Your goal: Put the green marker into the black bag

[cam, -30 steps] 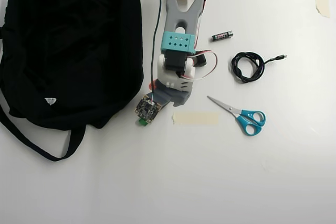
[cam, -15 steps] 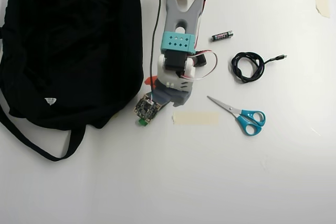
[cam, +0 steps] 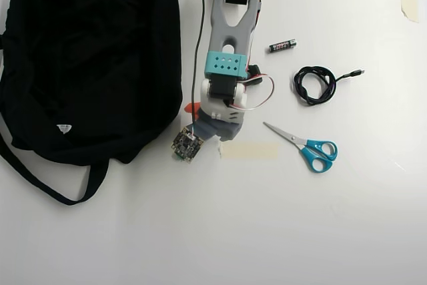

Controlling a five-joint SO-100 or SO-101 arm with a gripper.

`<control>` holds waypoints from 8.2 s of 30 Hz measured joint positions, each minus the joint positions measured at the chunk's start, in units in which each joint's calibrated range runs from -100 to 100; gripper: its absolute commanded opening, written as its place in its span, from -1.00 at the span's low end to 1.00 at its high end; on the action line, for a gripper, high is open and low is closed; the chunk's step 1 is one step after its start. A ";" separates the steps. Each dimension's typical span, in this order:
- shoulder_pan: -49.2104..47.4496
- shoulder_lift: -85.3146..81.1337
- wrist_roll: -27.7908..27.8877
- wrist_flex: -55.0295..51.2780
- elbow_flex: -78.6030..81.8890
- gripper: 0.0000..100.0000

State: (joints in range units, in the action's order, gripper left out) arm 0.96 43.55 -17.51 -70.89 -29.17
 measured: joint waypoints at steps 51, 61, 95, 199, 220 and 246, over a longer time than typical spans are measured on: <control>-1.03 3.74 -1.17 -1.89 -3.14 -0.08; -1.03 3.74 -1.17 -1.20 -3.14 -0.09; -1.32 5.48 -1.07 2.49 -3.85 -0.09; -1.03 4.73 -0.15 2.92 2.20 -0.58; -1.03 4.73 0.24 2.58 2.28 -0.59; -1.03 4.73 0.68 1.46 2.36 -0.84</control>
State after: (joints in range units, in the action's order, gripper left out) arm -0.07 48.28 -16.83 -69.43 -26.81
